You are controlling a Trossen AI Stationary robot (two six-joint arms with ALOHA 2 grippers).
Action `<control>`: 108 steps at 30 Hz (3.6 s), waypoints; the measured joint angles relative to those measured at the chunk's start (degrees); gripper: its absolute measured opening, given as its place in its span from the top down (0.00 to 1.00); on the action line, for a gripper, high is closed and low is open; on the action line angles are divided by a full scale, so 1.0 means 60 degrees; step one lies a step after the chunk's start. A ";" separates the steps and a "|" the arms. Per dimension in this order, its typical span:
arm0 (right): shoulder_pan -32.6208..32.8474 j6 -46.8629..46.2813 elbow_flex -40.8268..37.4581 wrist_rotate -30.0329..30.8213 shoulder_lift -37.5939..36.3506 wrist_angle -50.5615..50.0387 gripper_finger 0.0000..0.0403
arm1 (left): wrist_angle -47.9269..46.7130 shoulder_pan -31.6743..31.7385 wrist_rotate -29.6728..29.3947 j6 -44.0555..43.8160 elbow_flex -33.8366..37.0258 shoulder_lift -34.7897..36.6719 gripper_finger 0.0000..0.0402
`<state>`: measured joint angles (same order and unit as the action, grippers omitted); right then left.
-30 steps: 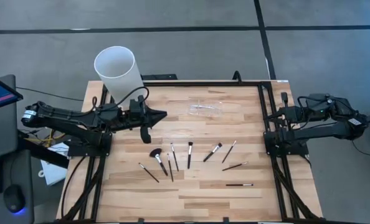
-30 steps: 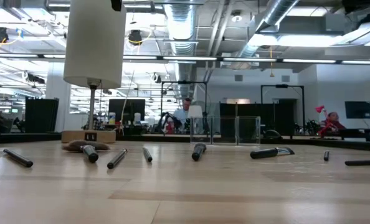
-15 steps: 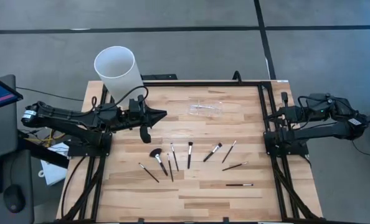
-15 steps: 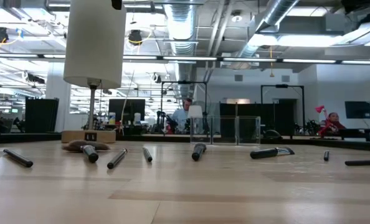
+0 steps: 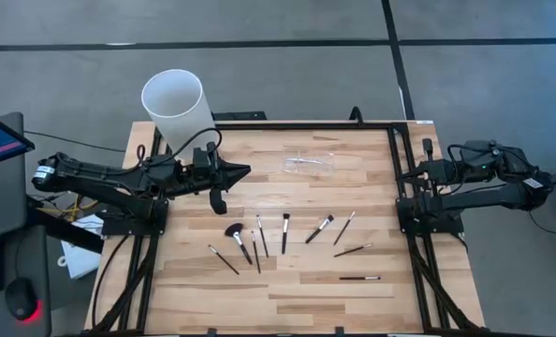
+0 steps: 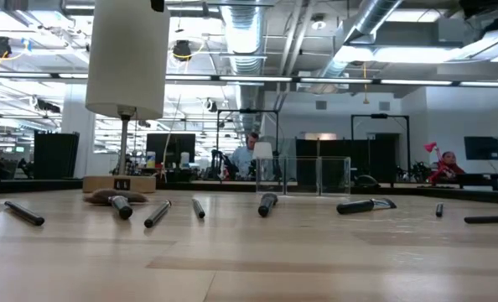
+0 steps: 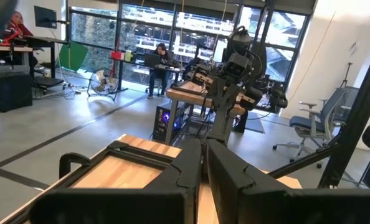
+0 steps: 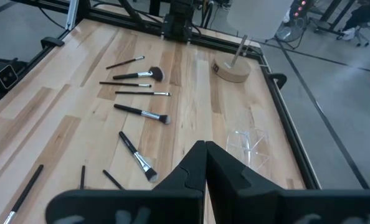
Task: Put items in baskets/containers
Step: Put the black foundation brush into the transparent organizer
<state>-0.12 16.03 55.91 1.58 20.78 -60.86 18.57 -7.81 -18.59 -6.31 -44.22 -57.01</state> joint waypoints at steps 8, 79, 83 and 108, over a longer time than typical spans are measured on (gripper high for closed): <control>0.0000 0.0000 -0.0001 -0.0004 0.0003 0.0000 1.00 | -0.0004 0.0000 0.0000 0.0204 0.0002 0.0000 0.94; 0.0578 -0.6349 -0.2731 0.0005 0.1861 0.4958 1.00 | 0.2699 -0.2335 -0.0291 -0.1940 0.3155 -0.0007 0.94; 0.0964 -0.6347 -0.2731 0.0004 0.2401 0.5310 1.00 | 0.2701 -0.2335 0.0099 -0.2102 0.3308 -0.0004 0.94; 0.1018 -0.3876 -0.2727 0.0004 0.7024 0.6400 0.86 | 0.2521 -0.1429 0.0208 -0.1766 0.3484 -0.0007 0.89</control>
<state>5.98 -7.22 39.55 1.61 62.92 -22.46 33.69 -16.39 -17.34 -16.90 -23.31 -57.06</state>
